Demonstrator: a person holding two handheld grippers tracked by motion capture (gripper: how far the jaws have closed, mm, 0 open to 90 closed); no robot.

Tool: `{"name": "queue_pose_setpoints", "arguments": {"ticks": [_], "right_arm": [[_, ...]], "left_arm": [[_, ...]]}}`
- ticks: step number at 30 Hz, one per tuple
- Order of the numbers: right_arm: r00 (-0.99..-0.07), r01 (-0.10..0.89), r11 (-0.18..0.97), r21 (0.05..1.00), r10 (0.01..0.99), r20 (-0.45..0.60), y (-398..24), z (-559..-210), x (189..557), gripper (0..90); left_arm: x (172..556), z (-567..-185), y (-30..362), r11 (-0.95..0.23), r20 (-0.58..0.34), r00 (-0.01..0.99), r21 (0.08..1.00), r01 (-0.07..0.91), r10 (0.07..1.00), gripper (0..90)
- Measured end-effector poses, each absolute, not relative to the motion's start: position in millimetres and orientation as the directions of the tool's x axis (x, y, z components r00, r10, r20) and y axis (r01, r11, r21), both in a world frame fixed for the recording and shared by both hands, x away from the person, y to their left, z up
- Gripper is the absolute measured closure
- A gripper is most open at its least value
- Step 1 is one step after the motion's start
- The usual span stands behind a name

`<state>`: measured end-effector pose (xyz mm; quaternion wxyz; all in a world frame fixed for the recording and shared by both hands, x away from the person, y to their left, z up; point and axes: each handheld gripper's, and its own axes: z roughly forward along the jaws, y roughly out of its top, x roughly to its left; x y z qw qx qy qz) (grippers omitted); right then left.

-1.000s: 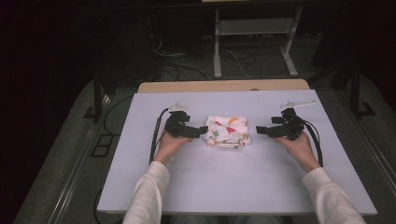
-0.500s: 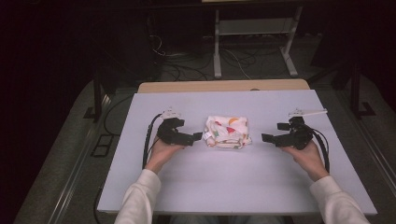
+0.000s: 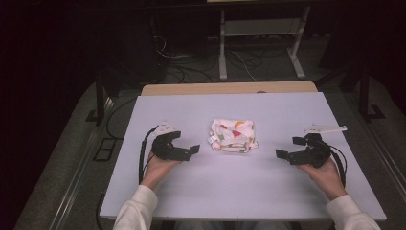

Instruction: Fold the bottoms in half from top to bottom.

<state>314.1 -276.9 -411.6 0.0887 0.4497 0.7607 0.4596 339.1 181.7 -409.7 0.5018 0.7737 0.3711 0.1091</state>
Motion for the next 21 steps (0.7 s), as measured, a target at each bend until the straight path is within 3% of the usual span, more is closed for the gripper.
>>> {"name": "queue_pose_setpoints", "arguments": {"ticks": [21], "right_arm": [[-0.586, 0.6, 0.2, 0.775, 0.769, 0.255, -289, -427, 273, 0.0]], "left_arm": [[304, -424, 188, -0.272, -0.16, 0.736, 0.861, 0.43, 0.658, 0.0]]}}
